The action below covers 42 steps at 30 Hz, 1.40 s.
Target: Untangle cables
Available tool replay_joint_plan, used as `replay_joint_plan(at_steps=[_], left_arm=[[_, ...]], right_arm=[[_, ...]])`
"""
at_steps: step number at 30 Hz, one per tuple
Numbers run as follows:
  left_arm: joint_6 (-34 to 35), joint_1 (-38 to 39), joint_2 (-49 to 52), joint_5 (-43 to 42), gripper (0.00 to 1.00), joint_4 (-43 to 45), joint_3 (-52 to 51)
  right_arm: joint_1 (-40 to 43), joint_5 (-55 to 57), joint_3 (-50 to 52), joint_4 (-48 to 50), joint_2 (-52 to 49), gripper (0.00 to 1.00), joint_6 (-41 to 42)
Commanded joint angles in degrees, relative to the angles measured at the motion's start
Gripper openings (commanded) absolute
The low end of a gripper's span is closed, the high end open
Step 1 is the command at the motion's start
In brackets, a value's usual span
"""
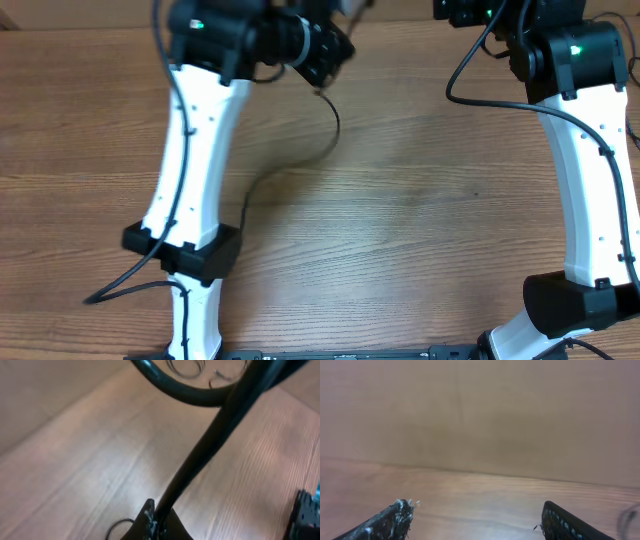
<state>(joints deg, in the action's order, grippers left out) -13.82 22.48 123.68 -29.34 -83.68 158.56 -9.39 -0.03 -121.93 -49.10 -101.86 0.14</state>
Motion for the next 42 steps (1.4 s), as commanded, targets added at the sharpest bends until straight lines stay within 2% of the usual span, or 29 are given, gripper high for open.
replay_joint_plan(at_steps=[1, 7, 15, 17, 23, 31, 32, 33, 34, 38, 42], left_arm=[[-0.4, 2.8, 3.7, 6.3, 0.04, -0.5, 0.0], [-1.3, 5.7, 9.8, 12.3, 0.04, -0.1, 0.0], [-3.8, 4.6, 20.3, 25.1, 0.04, -1.8, 0.0], [-3.8, 3.5, 21.7, 24.7, 0.04, -2.1, 0.0], [-3.8, -0.2, 23.5, 16.5, 0.04, -1.9, 0.0], [-4.4, -1.5, 23.6, 18.0, 0.06, -1.7, 0.0], [-4.4, -1.5, 23.6, 17.9, 0.2, -1.7, 0.0], [-4.4, -1.5, 23.6, 17.7, 0.78, -1.7, 0.0], [-4.4, -1.5, 23.6, 17.6, 1.0, -1.7, 0.0], [-4.9, -1.4, 23.5, 17.4, 0.99, -1.7, 0.2], [-4.8, -1.4, 23.1, 17.4, 1.0, -3.9, 4.9]], right_arm=[[1.2, 6.4, -3.9, -0.3, 0.4, 0.81, -0.6], [4.8, 6.4, -8.7, -4.0, 1.4, 0.83, -0.6], [9.5, 6.4, -9.1, -5.6, 3.8, 0.86, -0.7], [10.5, 6.4, -9.1, -6.7, 4.7, 0.86, -0.7], [11.7, 6.4, -9.1, -7.8, 5.3, 0.86, -1.4], [11.7, 6.4, -9.0, -9.7, 5.3, 0.86, -2.2], [11.7, 6.4, -9.0, -9.8, 5.3, 0.86, -2.2], [11.7, 6.4, -9.0, -9.8, 5.3, 0.86, -2.2], [11.7, 6.4, -9.0, -9.7, 5.3, 0.87, -2.2], [11.6, 5.9, -9.0, -9.8, 5.3, 0.89, -2.2], [11.6, 2.5, -9.0, -9.8, 5.3, 0.89, -2.1]])
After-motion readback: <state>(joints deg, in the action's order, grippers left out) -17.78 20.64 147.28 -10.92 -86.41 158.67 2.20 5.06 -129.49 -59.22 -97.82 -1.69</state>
